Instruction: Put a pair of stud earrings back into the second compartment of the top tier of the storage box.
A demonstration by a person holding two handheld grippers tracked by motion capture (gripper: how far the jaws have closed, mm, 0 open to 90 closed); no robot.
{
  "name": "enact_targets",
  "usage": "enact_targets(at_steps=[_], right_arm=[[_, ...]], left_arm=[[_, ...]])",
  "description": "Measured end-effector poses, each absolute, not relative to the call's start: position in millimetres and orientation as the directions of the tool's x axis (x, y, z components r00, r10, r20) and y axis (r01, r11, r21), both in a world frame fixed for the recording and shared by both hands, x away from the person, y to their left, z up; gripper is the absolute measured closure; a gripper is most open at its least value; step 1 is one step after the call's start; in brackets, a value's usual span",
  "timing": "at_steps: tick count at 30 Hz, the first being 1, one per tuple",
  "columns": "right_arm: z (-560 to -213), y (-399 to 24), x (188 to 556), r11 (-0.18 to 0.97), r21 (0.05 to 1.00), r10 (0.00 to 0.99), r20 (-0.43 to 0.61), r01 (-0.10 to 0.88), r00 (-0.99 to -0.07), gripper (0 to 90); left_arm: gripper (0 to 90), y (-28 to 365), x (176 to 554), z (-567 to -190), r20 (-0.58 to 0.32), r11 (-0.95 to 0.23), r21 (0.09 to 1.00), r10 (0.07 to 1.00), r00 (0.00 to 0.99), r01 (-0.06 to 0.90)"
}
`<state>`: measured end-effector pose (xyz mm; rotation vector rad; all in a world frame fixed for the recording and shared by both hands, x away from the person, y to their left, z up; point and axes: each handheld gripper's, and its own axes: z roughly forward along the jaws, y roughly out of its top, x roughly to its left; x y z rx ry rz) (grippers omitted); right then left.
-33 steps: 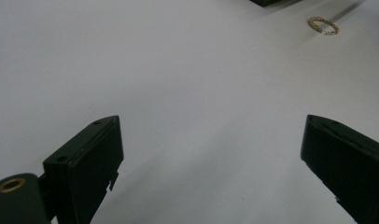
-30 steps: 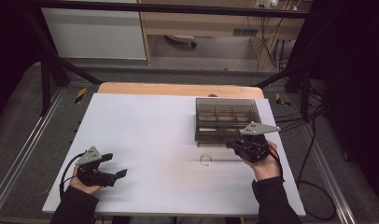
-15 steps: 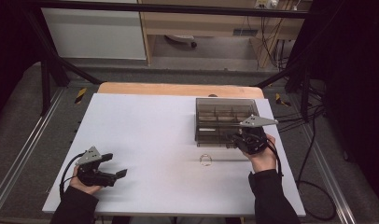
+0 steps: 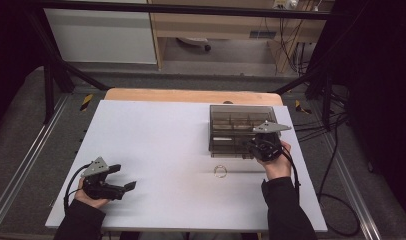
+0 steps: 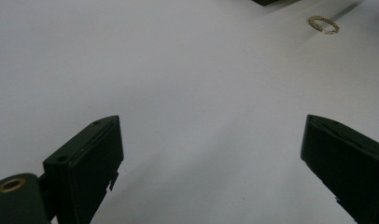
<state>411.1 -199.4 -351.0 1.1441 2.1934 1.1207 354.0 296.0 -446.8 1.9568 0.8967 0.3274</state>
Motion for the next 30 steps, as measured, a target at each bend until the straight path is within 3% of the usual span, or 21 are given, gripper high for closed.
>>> enact_targets(at_steps=[22, 30], right_arm=[[-368, -199, 417, 0.34, 0.778, 0.835, 0.009, 0.528, -0.551, 87.8], [-371, -200, 417, 0.322, 0.78, 0.84, 0.026, 0.537, -0.542, 81.4]], left_arm=[[5.5, 296, 354, -447, -0.126, -0.304, 0.836, 0.704, 0.699, 0.457], [5.5, 296, 354, -447, -0.127, -0.304, 0.835, 0.704, 0.699, 0.458]])
